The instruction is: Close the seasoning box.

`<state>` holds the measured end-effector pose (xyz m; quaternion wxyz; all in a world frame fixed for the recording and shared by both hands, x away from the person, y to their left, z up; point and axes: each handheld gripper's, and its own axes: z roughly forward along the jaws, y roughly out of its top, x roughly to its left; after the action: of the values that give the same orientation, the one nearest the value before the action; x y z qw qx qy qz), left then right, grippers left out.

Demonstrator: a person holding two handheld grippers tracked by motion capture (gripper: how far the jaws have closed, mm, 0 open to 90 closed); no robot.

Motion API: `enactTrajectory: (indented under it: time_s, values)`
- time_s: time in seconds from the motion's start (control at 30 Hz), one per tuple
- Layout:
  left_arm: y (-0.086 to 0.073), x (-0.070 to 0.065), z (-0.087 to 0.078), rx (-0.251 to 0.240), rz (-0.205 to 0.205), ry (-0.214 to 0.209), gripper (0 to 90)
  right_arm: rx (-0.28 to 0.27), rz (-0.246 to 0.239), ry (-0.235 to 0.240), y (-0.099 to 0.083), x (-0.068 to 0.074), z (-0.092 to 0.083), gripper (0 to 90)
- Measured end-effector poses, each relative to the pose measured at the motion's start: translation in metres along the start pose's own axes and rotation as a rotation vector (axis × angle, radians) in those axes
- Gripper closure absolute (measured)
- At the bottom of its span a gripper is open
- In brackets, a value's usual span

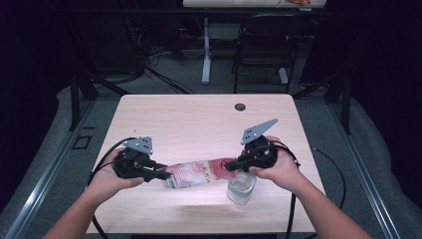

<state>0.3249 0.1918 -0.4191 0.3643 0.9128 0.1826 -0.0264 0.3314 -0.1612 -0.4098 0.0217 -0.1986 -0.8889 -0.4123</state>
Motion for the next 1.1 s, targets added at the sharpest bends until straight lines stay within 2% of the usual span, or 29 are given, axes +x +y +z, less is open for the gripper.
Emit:
enactTrajectory:
  time_s: [0.23, 0.33, 0.4, 0.73, 1.1]
  values:
    - [0.004, -0.001, -0.002, 0.014, 0.006, 0.013, 75.2, -0.004, 0.000, -0.003, -0.002, -0.001, -0.001, 89.7]
    - [0.006, 0.000, -0.002, 0.005, 0.005, 0.002, 75.3, -0.012, 0.004, -0.003, -0.003, -0.001, -0.002, 89.7]
    - [0.007, -0.001, -0.004, 0.012, 0.006, 0.015, 75.3, -0.017, 0.005, -0.005, -0.004, -0.002, -0.002, 89.7]
    - [0.013, -0.001, -0.005, 0.008, 0.004, 0.007, 75.4, -0.030, -0.003, -0.018, -0.007, -0.002, -0.004, 89.5]
    - [0.022, -0.003, -0.009, 0.034, 0.016, 0.018, 75.8, -0.054, -0.001, -0.022, -0.012, -0.003, -0.006, 89.5]
